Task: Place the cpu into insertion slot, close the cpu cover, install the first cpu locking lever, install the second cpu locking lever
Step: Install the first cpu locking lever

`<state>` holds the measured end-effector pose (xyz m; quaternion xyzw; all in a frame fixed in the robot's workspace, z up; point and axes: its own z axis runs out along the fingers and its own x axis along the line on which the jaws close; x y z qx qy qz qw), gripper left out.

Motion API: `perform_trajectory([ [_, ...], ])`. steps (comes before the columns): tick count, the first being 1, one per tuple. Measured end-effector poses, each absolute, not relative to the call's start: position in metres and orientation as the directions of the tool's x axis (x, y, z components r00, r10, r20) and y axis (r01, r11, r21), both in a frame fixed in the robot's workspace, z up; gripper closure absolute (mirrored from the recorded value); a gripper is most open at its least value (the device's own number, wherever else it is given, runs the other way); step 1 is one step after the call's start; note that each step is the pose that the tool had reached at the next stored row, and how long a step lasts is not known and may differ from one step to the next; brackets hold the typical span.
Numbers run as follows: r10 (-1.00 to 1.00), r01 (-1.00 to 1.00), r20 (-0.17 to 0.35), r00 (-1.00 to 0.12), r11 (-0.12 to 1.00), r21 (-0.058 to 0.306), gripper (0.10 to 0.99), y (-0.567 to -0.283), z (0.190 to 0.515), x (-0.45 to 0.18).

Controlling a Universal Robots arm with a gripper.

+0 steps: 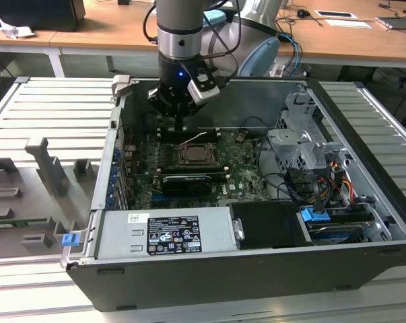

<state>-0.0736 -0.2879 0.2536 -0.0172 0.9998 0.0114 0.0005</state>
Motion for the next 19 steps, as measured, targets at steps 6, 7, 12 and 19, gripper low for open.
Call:
perform_trajectory([
  [6, -0.034, -0.034, -0.002, -0.999, 0.999, 0.029, 0.980, -0.288, 0.252, -0.058],
  [7, -0.034, -0.034, -0.002, -0.999, 0.999, 0.039, 0.980, -0.288, 0.252, -0.056],
  [12, -0.034, -0.034, -0.002, -0.999, 0.998, 0.051, 0.980, -0.288, 0.248, -0.052],
  [19, -0.034, -0.034, -0.003, -0.999, 0.998, 0.054, 0.980, -0.288, 0.238, -0.046],
])
